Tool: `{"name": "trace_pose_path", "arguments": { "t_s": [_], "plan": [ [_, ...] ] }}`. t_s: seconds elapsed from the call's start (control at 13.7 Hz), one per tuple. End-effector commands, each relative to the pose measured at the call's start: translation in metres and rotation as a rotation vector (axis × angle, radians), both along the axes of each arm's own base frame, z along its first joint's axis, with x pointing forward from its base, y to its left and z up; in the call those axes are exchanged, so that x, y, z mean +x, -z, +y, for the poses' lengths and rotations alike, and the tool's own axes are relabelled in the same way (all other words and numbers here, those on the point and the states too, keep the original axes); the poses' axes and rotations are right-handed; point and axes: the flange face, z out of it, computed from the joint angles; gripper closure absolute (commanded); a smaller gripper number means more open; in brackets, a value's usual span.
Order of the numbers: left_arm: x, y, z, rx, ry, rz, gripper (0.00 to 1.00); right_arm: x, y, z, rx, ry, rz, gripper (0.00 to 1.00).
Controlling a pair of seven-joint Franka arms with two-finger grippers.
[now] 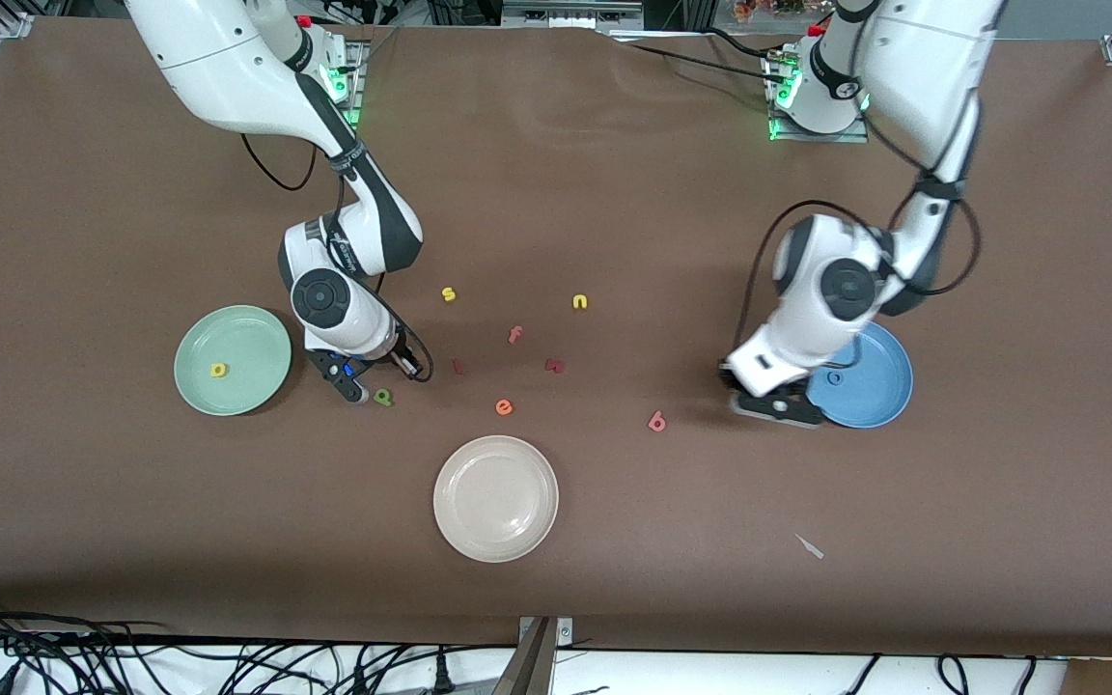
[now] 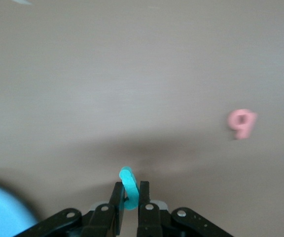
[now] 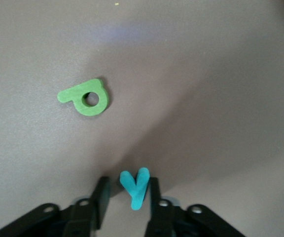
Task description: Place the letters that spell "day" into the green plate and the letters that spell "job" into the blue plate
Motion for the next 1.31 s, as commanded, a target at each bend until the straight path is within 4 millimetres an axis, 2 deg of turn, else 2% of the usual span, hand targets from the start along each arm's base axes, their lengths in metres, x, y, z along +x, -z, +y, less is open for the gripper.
{"name": "trace_pose_path", "arguments": {
  "t_s": [0.0,0.15,0.29,0.36,0.44,0.51,0.58,0.66,0.8,0.87,1.02,1.24],
  "plan": [
    [-0.022,-0.013,0.078,0.002,0.051,0.020,1.00,-0.003,0.002,0.001,0.003,-0.008,0.008,0.85],
    [-0.031,-0.005,0.128,0.010,0.097,0.041,1.00,-0.003,0.002,0.001,0.004,-0.024,0.007,0.97],
    [-0.039,0.006,0.163,0.012,0.112,0.062,1.00,-0.003,0.002,0.001,0.004,-0.023,0.009,1.00],
    [-0.044,0.012,0.169,0.011,0.104,0.076,0.90,-0.002,0.001,0.001,0.006,-0.023,0.005,1.00],
    [-0.045,0.012,0.170,0.011,0.102,0.079,0.68,0.001,-0.004,0.003,0.009,-0.026,-0.005,1.00],
    [-0.045,0.014,0.170,0.011,0.102,0.082,0.35,0.005,-0.014,0.004,0.012,-0.030,-0.014,1.00],
    [-0.045,0.014,0.170,0.011,0.102,0.079,0.27,0.008,-0.021,0.004,0.003,-0.047,-0.003,1.00],
    [-0.043,0.011,0.168,0.011,0.105,0.073,0.26,0.012,-0.027,0.002,-0.007,-0.087,0.023,1.00],
    [-0.040,0.007,0.156,0.009,0.111,0.064,0.24,0.020,-0.043,-0.016,-0.020,-0.195,0.075,1.00],
    [-0.038,0.005,0.138,0.004,0.132,0.056,0.24,0.025,-0.050,-0.033,-0.029,-0.240,0.097,1.00],
    [-0.035,0.002,0.091,-0.021,0.124,0.040,0.23,0.028,-0.064,-0.056,-0.037,-0.316,0.132,1.00],
    [-0.015,0.002,0.012,-0.051,0.077,0.017,0.22,0.034,-0.075,-0.104,-0.037,-0.450,0.189,1.00]
  ]
}}
